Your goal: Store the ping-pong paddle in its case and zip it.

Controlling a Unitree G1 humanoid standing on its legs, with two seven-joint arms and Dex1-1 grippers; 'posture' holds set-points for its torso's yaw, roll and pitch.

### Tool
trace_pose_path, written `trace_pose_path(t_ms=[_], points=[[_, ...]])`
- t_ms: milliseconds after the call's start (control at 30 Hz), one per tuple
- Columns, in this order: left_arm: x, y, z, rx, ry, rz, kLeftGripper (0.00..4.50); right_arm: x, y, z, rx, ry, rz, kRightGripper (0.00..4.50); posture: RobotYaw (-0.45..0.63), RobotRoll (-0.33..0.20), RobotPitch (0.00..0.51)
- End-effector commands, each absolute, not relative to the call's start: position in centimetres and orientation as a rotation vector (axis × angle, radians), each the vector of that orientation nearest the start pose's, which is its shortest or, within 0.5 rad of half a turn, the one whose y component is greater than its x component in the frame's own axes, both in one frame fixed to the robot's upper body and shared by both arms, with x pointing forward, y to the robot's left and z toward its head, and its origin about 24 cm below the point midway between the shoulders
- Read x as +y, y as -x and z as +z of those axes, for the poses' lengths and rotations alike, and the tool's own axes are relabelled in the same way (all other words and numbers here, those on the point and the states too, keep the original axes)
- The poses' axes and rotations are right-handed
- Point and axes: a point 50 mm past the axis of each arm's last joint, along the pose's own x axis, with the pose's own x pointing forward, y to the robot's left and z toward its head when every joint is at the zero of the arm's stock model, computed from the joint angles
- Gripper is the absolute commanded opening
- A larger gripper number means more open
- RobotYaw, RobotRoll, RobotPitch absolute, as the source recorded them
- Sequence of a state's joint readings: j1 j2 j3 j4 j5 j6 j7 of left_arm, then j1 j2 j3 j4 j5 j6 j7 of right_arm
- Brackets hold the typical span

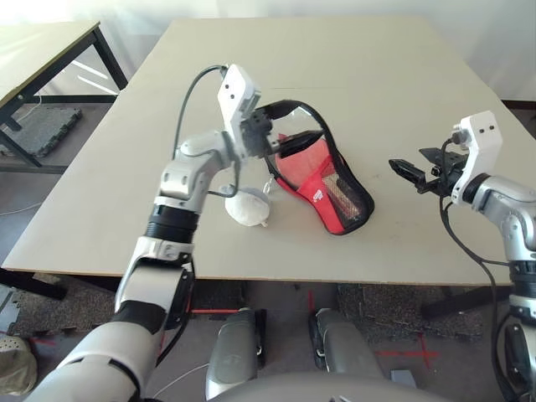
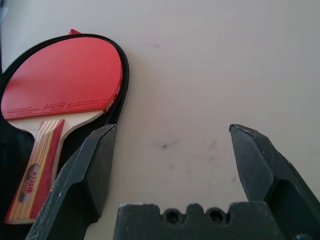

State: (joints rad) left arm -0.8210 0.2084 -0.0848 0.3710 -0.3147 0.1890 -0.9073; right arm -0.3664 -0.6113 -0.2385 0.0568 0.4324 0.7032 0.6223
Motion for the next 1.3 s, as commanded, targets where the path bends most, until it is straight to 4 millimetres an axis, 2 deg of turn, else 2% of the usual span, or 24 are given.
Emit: trace_pose_path(t_ms=[33, 300, 533, 667, 900, 1200, 1300], points=[[8.6, -35.2, 17.7, -0.145, -0.134, -1.179, 4.5, -26.2, -28.8, 13.2, 0.284, -0.137, 0.457, 4.46, -0.05, 0.0, 0.103], [14.0, -33.8, 15.1, 0.076, -0.225, -1.234, 4.5, -25.0, -27.7, 10.7, 0.362, -0.293, 0.53, 4.46, -0.03, 0.0, 0.1], [16.5, -32.5, 14.7, 0.162, -0.222, -1.238, 4.5, -23.3, -27.5, 8.7, 0.42, -0.365, 0.57, 4.46, 0.0, 0.0, 0.104], [17.1, -32.0, 14.5, 0.189, -0.22, -1.246, 4.5, -22.7, -27.3, 8.0, 0.44, -0.383, 0.58, 4.46, 0.0, 0.0, 0.106], [17.9, -31.5, 14.6, 0.223, -0.219, -1.245, 4.5, -20.5, -26.6, 6.2, 0.493, -0.43, 0.614, 4.46, 0.0, 0.0, 0.107], [17.7, -31.4, 15.2, 0.217, -0.227, -1.245, 4.5, -18.9, -26.2, 6.2, 0.496, -0.469, 0.661, 4.46, 0.0, 0.0, 0.103], [17.4, -31.4, 15.5, 0.215, -0.23, -1.251, 4.5, -18.9, -26.2, 6.2, 0.498, -0.484, 0.652, 3.83, 0.0, 0.0, 0.104]])
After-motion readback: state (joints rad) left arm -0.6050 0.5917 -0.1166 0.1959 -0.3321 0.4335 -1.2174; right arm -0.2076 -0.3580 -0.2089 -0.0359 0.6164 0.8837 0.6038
